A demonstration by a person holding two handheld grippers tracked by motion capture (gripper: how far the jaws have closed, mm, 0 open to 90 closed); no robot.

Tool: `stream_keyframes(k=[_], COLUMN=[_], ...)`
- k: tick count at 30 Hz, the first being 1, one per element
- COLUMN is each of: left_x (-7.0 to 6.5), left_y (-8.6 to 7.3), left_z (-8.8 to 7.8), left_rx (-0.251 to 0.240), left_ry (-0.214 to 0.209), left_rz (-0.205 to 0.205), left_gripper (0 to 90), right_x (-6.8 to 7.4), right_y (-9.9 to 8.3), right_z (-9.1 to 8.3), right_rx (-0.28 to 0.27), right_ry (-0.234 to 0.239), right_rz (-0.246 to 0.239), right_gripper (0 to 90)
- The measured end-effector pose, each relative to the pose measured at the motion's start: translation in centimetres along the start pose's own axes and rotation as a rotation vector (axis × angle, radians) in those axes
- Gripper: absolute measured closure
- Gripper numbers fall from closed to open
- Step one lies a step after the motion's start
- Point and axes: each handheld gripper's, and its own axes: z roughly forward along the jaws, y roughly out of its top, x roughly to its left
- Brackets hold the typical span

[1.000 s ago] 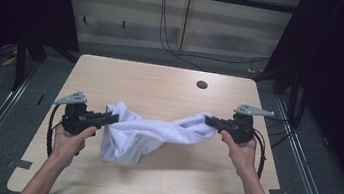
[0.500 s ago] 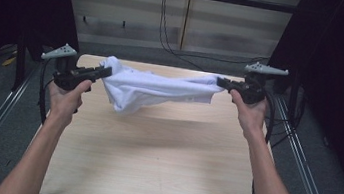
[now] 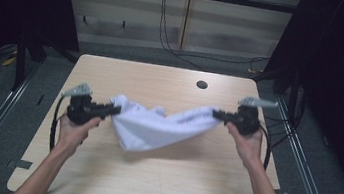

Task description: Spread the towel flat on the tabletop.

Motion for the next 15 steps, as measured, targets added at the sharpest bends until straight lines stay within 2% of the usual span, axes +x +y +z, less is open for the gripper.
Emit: stream_keyframes(k=[1, 2, 3, 4, 6, 7, 8, 9, 10, 11, 13, 14, 15], left_x=[-0.5, -1.0, -2.0, -2.0, -2.9, -3.3, -3.5, -3.7, -3.7, -3.5, -3.1, -2.8, -2.5], left_y=[-1.2, -2.2, -3.6, -3.6, -4.7, -5.1, -5.4, -5.6, -5.6, -5.4, -4.6, -4.0, -3.3], left_z=[-0.3, -0.7, -1.7, -1.7, -2.9, -3.5, -4.1, -5.0, -5.0, -5.5, -5.8, -5.8, -5.6], left_rx=[0.013, 0.036, 0.061, 0.061, 0.079, 0.081, 0.073, 0.049, 0.049, 0.018, -0.01, -0.016, -0.033], left_ry=[-0.023, -0.037, -0.04, -0.04, -0.053, -0.063, -0.07, -0.072, -0.072, -0.067, -0.054, -0.032, -0.023], left_rz=[-0.002, -0.02, -0.024, -0.024, -0.032, -0.024, -0.025, -0.039, -0.039, -0.04, -0.047, -0.047, -0.046], left_gripper=[76.9, 75.9, 73.0, 71.3, 69.8, 68.1, 68.1, 64.8, 61.9, 61.9, 59.6, 57.7, 56.9], right_x=[0.4, 0.9, 2.0, 2.0, 3.0, 3.8, 3.8, 4.5, 4.5, 4.5, 4.4, 4.2, 3.7], right_y=[-1.9, -3.6, -6.3, -6.3, -8.2, -9.6, -9.6, -10.5, -10.5, -10.6, -10.3, -10.0, -9.1], right_z=[0.1, 0.1, -0.3, -0.3, -1.2, -2.0, -2.0, -2.7, -2.7, -3.1, -4.0, -4.5, -4.9], right_rx=[0.033, 0.075, 0.134, 0.134, 0.146, 0.167, 0.167, 0.202, 0.202, 0.2, 0.175, 0.156, 0.117], right_ry=[0.009, 0.025, 0.039, 0.039, 0.067, 0.078, 0.078, 0.061, 0.061, 0.063, 0.031, 0.024, 0.014], right_rz=[0.005, 0.011, 0.004, 0.004, 0.013, 0.027, 0.027, 0.01, 0.01, 0.02, 0.038, 0.044, 0.026], right_gripper=[89.0, 88.9, 88.7, 88.7, 88.3, 82.4, 82.4, 74.5, 74.5, 69.7, 61.7, 61.5, 61.4])
